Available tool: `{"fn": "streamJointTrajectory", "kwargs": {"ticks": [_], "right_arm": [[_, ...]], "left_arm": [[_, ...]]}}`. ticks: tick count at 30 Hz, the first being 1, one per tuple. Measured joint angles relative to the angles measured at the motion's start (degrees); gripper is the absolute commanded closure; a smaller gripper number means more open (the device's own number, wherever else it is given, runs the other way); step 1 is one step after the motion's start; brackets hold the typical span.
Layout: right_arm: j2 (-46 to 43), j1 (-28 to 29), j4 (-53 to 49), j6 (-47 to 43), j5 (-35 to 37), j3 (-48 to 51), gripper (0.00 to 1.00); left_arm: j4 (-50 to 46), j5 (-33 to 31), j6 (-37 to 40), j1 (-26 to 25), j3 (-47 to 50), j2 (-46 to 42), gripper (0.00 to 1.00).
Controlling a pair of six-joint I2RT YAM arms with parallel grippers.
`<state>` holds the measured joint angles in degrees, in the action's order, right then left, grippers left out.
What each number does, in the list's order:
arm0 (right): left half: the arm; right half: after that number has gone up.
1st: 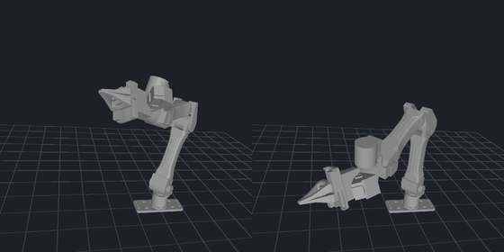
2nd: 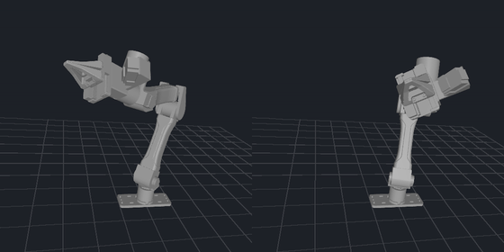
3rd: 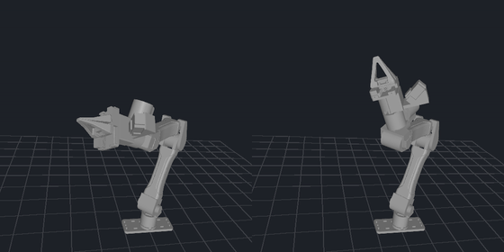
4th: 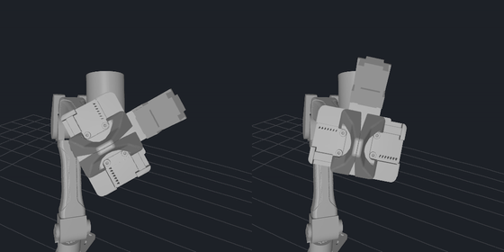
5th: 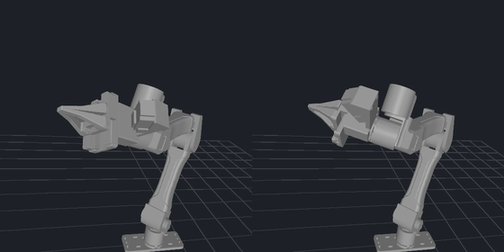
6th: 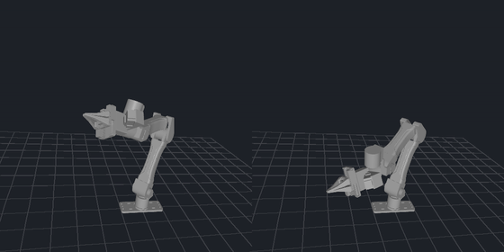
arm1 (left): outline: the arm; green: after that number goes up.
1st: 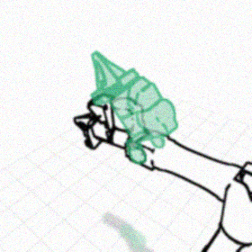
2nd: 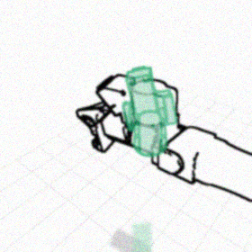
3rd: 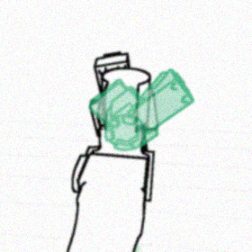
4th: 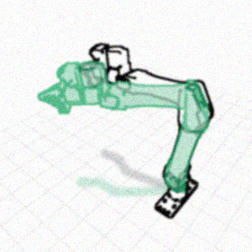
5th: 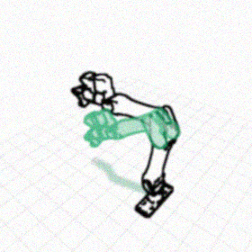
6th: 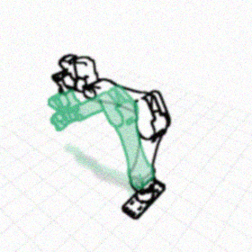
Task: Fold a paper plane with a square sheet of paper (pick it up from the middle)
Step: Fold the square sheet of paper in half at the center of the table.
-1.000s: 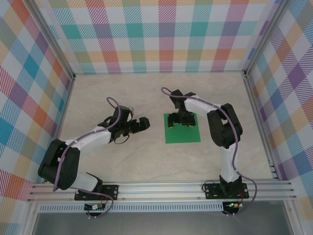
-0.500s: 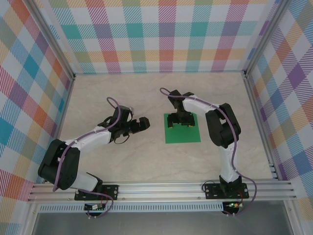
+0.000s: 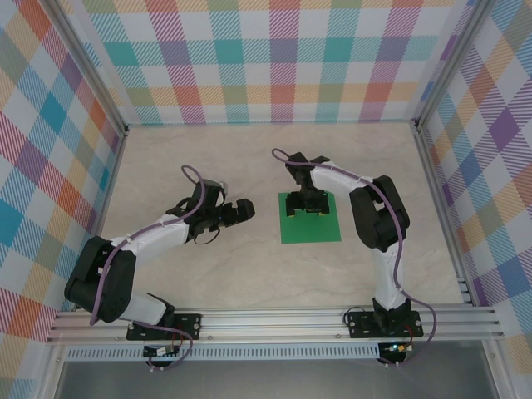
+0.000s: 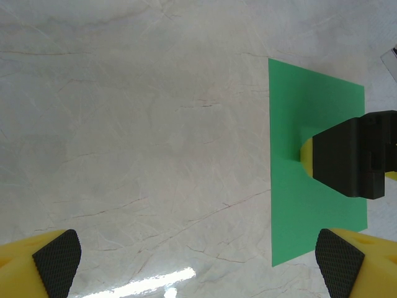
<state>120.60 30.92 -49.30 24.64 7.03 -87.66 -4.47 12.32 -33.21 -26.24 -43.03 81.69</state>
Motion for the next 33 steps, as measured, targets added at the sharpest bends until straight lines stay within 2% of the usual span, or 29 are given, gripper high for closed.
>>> {"fn": "streamJointTrajectory", "kwargs": {"ticks": [5, 9, 15, 21, 27, 33], "right_arm": [[-0.1, -0.1, 0.2, 0.2, 0.0, 0.2, 0.24], [-0.4, -0.2, 0.5, 0.1, 0.1, 0.7, 0.32], [-0.9, -0.4, 0.7, 0.1, 0.0, 1.0, 0.38], [-2.2, -0.5, 1.5, 0.0, 0.0, 2.6, 0.57], [-4.2, -0.5, 1.8, 0.4, -0.7, 4.9, 0.72], [-8.4, -0.5, 1.9, 1.3, -3.5, 6.8, 0.73]], "left_arm": [[-0.1, -0.4, 0.0, 0.0, 0.0, 0.0, 0.0], [-0.1, -0.6, 0.0, 0.0, 0.0, -0.1, 0.0], [-0.4, -0.9, 0.0, 0.0, 0.0, -0.1, 0.0], [-1.3, -1.0, 0.0, 0.0, 0.0, -0.4, 0.0], [-1.5, -1.5, 0.0, 0.0, 0.0, -1.3, 0.0], [-1.5, -2.1, 0.0, 0.0, 0.0, -1.8, 0.0]]}}
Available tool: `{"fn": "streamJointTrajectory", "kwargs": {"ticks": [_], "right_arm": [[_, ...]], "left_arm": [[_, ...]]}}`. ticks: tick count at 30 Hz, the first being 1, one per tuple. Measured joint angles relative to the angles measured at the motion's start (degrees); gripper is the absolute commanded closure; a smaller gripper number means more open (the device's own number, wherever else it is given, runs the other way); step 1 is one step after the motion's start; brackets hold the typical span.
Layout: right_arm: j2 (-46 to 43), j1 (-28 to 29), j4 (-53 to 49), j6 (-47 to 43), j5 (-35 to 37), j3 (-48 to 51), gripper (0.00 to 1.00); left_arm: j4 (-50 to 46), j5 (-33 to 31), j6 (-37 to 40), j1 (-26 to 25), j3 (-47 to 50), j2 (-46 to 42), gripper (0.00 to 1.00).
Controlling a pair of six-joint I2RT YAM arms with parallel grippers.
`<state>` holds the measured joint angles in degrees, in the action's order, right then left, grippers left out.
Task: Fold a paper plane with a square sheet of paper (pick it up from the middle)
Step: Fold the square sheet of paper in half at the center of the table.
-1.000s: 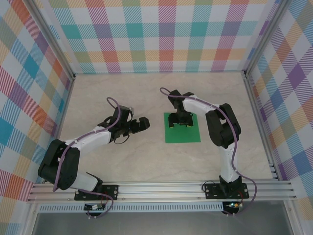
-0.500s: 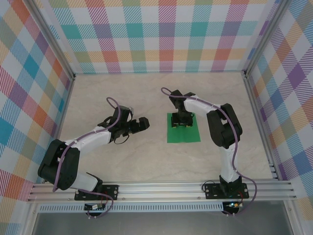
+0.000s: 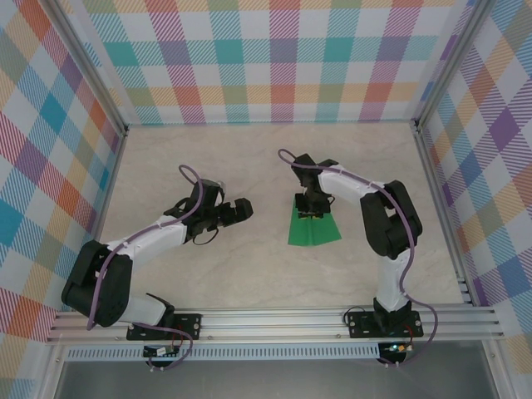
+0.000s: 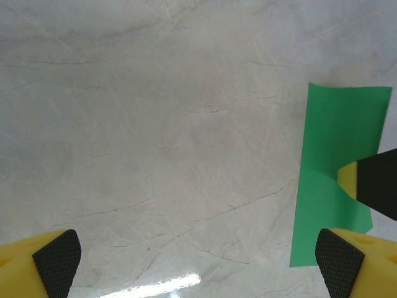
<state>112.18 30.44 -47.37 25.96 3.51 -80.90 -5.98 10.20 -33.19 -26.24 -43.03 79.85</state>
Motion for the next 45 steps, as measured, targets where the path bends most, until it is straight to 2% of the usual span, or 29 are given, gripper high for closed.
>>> {"fn": "streamJointTrajectory", "kwargs": {"ticks": [6, 10, 14, 19, 24, 27, 33, 40, 45], "right_arm": [[-8.5, 0.0, 1.9, 1.6, -8.2, 1.9, 0.72], [-12.3, 0.0, 6.5, 3.7, -17.7, 3.5, 0.7], [-13.1, -0.4, 12.1, 6.2, -26.2, 5.7, 0.68], [-12.5, -2.7, 16.5, 7.5, -30.8, 11.4, 0.65], [-11.3, -7.5, 17.3, 7.3, -31.0, 16.7, 0.56], [-10.4, -9.5, 17.5, 6.2, -31.0, 17.2, 0.46], [-9.6, -9.4, 17.5, 5.1, -29.4, 17.4, 0.42], [-8.5, -9.3, 15.3, 5.1, -21.2, 17.2, 0.38], [-7.6, -9.3, 13.9, 5.1, -17.8, 16.8, 0.38]], "left_arm": [[-0.1, -0.7, 0.0, 0.0, 0.0, -0.7, 0.0], [-0.2, -0.9, 0.0, 0.0, 0.0, -1.3, 0.0], [-0.4, -0.8, 0.0, 0.0, 0.0, -1.7, 0.0], [-0.5, -0.1, 0.0, 0.0, 0.0, -1.7, 0.0], [-0.5, 1.6, 0.0, -0.2, 0.0, -1.6, 0.0], [-0.4, 2.6, 0.0, -0.4, -0.4, -0.8, 0.0], [0.1, 3.3, 0.0, -1.0, -1.1, 0.5, 0.0], [0.1, 3.9, 0.0, -1.4, -1.2, 0.9, 0.01], [0.2, 4.3, 0.0, -1.5, -1.2, 1.0, 0.02]]}}
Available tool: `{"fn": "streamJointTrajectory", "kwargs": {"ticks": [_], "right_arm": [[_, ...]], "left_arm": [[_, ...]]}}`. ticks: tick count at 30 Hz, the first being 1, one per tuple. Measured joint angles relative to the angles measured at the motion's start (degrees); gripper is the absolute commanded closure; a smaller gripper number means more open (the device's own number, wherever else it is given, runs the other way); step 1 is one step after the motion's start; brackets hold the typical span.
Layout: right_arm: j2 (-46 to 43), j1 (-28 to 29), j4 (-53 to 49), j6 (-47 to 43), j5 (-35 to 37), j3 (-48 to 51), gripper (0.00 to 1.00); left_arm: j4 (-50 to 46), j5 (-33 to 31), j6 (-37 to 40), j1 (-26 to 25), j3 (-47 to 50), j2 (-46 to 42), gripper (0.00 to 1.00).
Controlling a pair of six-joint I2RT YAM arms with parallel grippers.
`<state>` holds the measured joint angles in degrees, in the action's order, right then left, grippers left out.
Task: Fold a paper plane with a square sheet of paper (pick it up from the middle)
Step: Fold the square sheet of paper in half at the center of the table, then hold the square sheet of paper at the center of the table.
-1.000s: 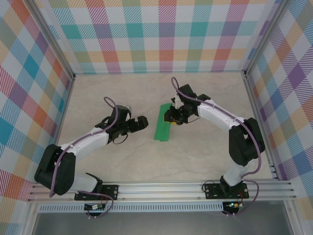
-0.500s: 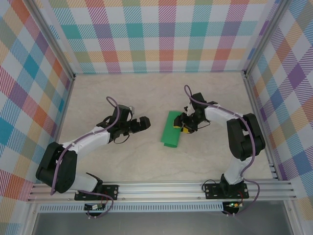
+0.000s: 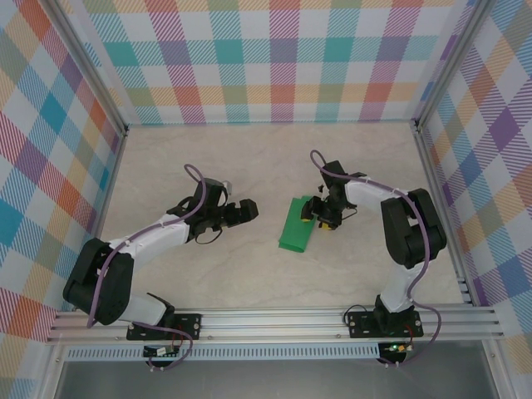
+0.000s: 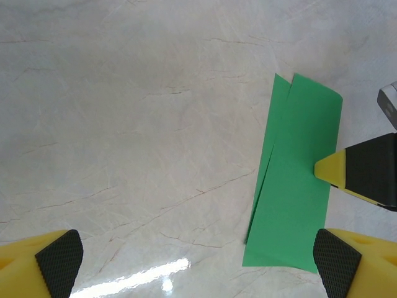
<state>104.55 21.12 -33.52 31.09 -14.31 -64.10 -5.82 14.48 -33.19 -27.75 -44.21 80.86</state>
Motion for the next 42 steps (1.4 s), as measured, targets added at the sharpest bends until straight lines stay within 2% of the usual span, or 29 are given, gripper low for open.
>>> {"fn": "streamJointTrajectory", "kwargs": {"ticks": [6, 8, 15, 21, 33, 42], "right_arm": [[0.5, 0.7, -0.8, -2.1, 0.7, -0.7, 0.36], [0.8, 0.7, -1.3, -3.0, 0.5, -1.2, 0.32], [1.8, 0.7, -2.9, -4.8, -0.2, -2.6, 0.29], [2.7, 0.7, -4.3, -6.2, -0.7, -3.9, 0.22], [5.4, 0.7, -8.0, -6.1, -0.5, -7.2, 0.22], [6.0, 1.1, -8.9, -6.1, 0.9, -8.0, 0.22]], "left_arm": [[0.4, 0.3, 0.0, -0.3, 0.0, 0.4, 0.03], [0.4, 0.6, 0.0, -0.3, -0.4, 0.8, 0.03], [1.1, 1.0, 0.0, -0.4, -1.0, 1.2, 0.04], [1.5, 1.0, 0.0, -0.4, -1.0, 1.2, 0.05], [1.5, 1.1, 0.0, -0.4, -1.0, 1.2, 0.08], [1.9, 2.3, -0.1, -0.4, -1.1, 2.1, 0.21]]}}
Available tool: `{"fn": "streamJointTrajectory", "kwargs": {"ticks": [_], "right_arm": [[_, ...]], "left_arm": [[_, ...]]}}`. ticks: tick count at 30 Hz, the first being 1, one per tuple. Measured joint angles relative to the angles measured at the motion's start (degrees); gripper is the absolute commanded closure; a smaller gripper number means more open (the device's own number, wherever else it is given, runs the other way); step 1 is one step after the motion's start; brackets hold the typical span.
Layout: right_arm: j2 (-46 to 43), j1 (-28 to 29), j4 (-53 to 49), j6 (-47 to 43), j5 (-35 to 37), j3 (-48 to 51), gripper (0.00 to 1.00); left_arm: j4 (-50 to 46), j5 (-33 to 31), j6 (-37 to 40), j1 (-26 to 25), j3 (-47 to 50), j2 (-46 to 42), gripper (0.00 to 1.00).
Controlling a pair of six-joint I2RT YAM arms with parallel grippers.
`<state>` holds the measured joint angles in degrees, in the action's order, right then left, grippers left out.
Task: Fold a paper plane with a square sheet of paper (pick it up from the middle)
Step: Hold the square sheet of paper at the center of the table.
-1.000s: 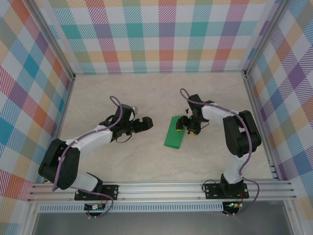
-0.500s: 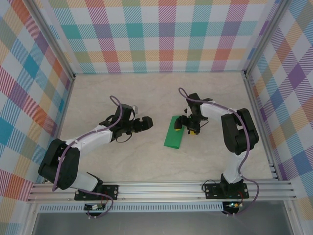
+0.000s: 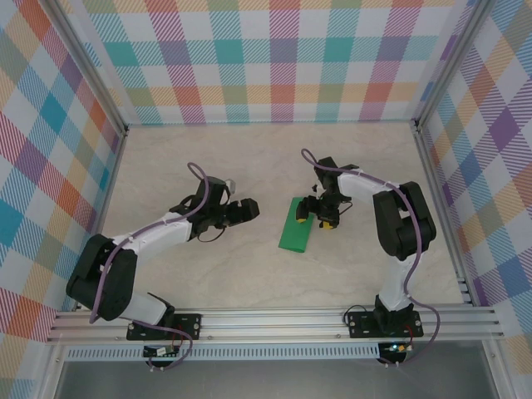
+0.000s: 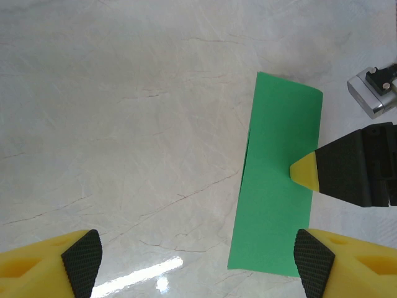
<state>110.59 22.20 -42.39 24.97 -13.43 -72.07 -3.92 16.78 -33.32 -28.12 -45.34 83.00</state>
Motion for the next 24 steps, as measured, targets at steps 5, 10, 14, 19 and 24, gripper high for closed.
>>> {"fn": "streamJointTrajectory", "kwargs": {"ticks": [5, 10, 14, 19, 24], "right_arm": [[1.0, 0.0, -1.3, -0.2, 0.0, -1.1, 0.21], [1.5, 0.0, -1.9, -0.2, 0.4, -1.6, 0.22], [1.7, 0.0, -2.3, -0.2, 0.7, -1.9, 0.22], [1.8, 0.1, -2.4, -0.2, 1.4, -2.1, 0.22], [1.9, 0.3, -2.6, -0.2, 1.8, -2.2, 0.23]], "left_arm": [[0.5, 1.3, -0.5, -0.1, -0.7, 1.5, 0.32], [1.3, 2.3, -0.9, -0.8, -1.8, 3.0, 0.45], [1.3, 2.8, -1.4, -1.9, -3.3, 4.7, 0.55], [1.4, 3.5, -2.0, -3.4, -5.6, 7.8, 0.72], [2.3, 4.2, -3.1, -5.3, -8.9, 12.9, 1.0]]}}
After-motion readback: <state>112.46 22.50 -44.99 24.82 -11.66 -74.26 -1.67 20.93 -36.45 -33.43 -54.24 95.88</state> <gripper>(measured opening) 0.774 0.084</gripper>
